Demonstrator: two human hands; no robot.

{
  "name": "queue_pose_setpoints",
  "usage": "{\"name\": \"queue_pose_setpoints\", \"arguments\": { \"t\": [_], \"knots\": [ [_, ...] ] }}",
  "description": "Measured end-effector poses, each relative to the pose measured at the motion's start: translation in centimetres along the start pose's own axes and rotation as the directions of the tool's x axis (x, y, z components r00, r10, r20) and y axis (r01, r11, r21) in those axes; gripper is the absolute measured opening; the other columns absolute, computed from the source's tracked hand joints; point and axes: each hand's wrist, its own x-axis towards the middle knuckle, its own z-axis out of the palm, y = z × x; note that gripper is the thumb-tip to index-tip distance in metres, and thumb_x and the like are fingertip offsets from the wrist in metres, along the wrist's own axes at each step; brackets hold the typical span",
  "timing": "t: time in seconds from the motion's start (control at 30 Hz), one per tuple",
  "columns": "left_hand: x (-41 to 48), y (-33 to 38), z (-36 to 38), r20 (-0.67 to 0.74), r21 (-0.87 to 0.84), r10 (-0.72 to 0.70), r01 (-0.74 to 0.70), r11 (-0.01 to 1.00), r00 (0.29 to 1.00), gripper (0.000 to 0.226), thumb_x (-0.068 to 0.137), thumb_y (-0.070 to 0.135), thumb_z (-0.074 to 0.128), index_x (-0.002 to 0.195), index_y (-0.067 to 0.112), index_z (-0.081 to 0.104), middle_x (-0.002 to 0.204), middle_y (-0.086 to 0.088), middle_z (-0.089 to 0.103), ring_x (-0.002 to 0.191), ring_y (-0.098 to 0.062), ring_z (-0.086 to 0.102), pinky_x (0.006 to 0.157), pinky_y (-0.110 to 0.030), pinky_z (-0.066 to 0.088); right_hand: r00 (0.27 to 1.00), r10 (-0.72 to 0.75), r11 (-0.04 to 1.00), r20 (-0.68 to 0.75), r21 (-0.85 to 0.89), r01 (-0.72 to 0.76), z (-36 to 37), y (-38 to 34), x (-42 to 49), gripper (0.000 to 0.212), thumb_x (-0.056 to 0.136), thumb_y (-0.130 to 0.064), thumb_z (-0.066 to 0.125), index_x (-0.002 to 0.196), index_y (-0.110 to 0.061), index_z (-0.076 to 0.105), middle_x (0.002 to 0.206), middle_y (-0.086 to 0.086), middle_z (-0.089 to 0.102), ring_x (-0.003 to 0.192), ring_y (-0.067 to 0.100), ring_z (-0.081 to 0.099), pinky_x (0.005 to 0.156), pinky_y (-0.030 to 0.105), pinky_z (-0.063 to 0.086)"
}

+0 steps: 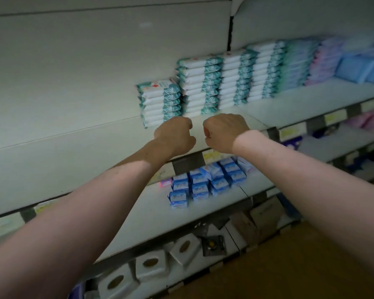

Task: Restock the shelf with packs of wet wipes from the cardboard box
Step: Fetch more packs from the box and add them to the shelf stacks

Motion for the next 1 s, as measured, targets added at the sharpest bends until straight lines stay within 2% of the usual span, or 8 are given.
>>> {"name": "queue_pose_setpoints", "arguments": {
  "t": [0.1, 0.2, 0.33, 0.43, 0.57, 0.63, 0.83, 1.0],
  "knots": [
    [-2.5, 1.6, 0.9, 0.048, -0.008, 0.119, -0.118, 0.993, 0.992, 0.04, 0.091, 0.026, 0.057, 0.13, 0.019, 0.053, 0.13, -0.005, 0.054, 0.117, -0.025, 0.052, 0.089, -0.034, 0.044, 0.987, 0.135, 0.991, 0.086, -0.019, -0.134, 0.3, -0.5, -4.2, 0.022, 0.093, -0.019, 0.049, 0.113, -0.017, 0.058, 0.113, 0.005, 0.061, 0.095, 0.025, 0.057, 0.07, 0.027, 0.036],
    [-5.3, 4.4, 1.9, 0.109, 0.002, 0.199, -0.201, 0.98, 0.974, 0.033, 0.091, 0.023, 0.056, 0.123, 0.017, 0.058, 0.124, -0.004, 0.057, 0.111, -0.026, 0.055, 0.081, -0.031, 0.043, 0.969, 0.244, 0.969, 0.047, -0.052, -0.241, 0.9, -0.1, -9.5, 0.025, 0.094, -0.023, 0.05, 0.116, -0.018, 0.06, 0.117, 0.008, 0.062, 0.105, 0.028, 0.059, 0.072, 0.029, 0.035],
    [-9.3, 9.4, 4.5, 0.195, -0.008, 0.387, -0.393, 0.92, 0.901, 0.024, 0.086, 0.018, 0.057, 0.109, 0.014, 0.061, 0.109, -0.007, 0.061, 0.107, -0.029, 0.059, 0.079, -0.034, 0.046, 0.902, 0.417, 0.909, 0.109, -0.031, -0.417, 1.1, 1.1, -17.5, 0.029, 0.094, -0.021, 0.047, 0.12, -0.017, 0.059, 0.123, 0.011, 0.06, 0.112, 0.03, 0.057, 0.078, 0.033, 0.04],
    [-12.9, 14.0, 6.6, 0.244, 0.003, 0.495, -0.511, 0.859, 0.834, 0.03, 0.09, 0.024, 0.059, 0.118, 0.015, 0.059, 0.117, -0.007, 0.061, 0.11, -0.027, 0.058, 0.085, -0.037, 0.048, 0.833, 0.526, 0.848, 0.173, -0.029, -0.53, 1.4, 2.5, -23.9, 0.028, 0.094, -0.023, 0.048, 0.119, -0.016, 0.058, 0.12, 0.01, 0.061, 0.111, 0.03, 0.057, 0.076, 0.033, 0.038],
    [-18.2, 20.2, 9.4, 0.291, -0.028, 0.644, -0.666, 0.745, 0.708, 0.029, 0.09, 0.023, 0.057, 0.119, 0.017, 0.058, 0.112, -0.005, 0.062, 0.101, -0.025, 0.06, 0.073, -0.035, 0.046, 0.704, 0.664, 0.735, 0.253, -0.046, -0.676, 2.2, 4.3, -32.5, 0.022, 0.095, -0.024, 0.049, 0.113, -0.015, 0.058, 0.094, 0.004, 0.052, 0.088, 0.026, 0.053, 0.07, 0.034, 0.04],
    [-20.9, 23.1, 10.9, 0.334, -0.056, 0.695, -0.722, 0.689, 0.637, 0.025, 0.089, 0.02, 0.057, 0.113, 0.017, 0.059, 0.105, -0.004, 0.061, 0.097, -0.025, 0.06, 0.073, -0.036, 0.048, 0.631, 0.722, 0.669, 0.285, -0.053, -0.742, 2.9, 5.2, -36.6, 0.019, 0.094, -0.022, 0.049, 0.11, -0.017, 0.058, 0.093, 0.003, 0.053, 0.085, 0.025, 0.05, 0.069, 0.034, 0.039],
    [-30.0, 31.9, 15.3, 0.42, -0.119, 0.792, -0.839, 0.531, 0.442, 0.033, 0.089, 0.018, 0.057, 0.122, 0.019, 0.057, 0.112, -0.002, 0.062, 0.097, -0.022, 0.06, 0.071, -0.033, 0.052, 0.429, 0.83, 0.48, 0.357, -0.061, -0.875, 4.5, 7.7, -49.7, 0.022, 0.091, -0.023, 0.05, 0.11, -0.018, 0.061, 0.116, 0.008, 0.062, 0.108, 0.03, 0.058, 0.072, 0.03, 0.035],
    [-39.2, 38.9, 20.0, 0.538, -0.192, 0.796, -0.879, 0.437, 0.279, 0.036, 0.087, 0.02, 0.056, 0.124, 0.019, 0.058, 0.121, -0.004, 0.061, 0.109, -0.027, 0.059, 0.087, -0.035, 0.052, 0.26, 0.861, 0.311, 0.437, -0.048, -0.949, 6.4, 9.5, -61.3, 0.029, 0.09, -0.025, 0.052, 0.116, -0.018, 0.061, 0.124, 0.01, 0.06, 0.115, 0.029, 0.057, 0.077, 0.029, 0.039]
  ]
}}
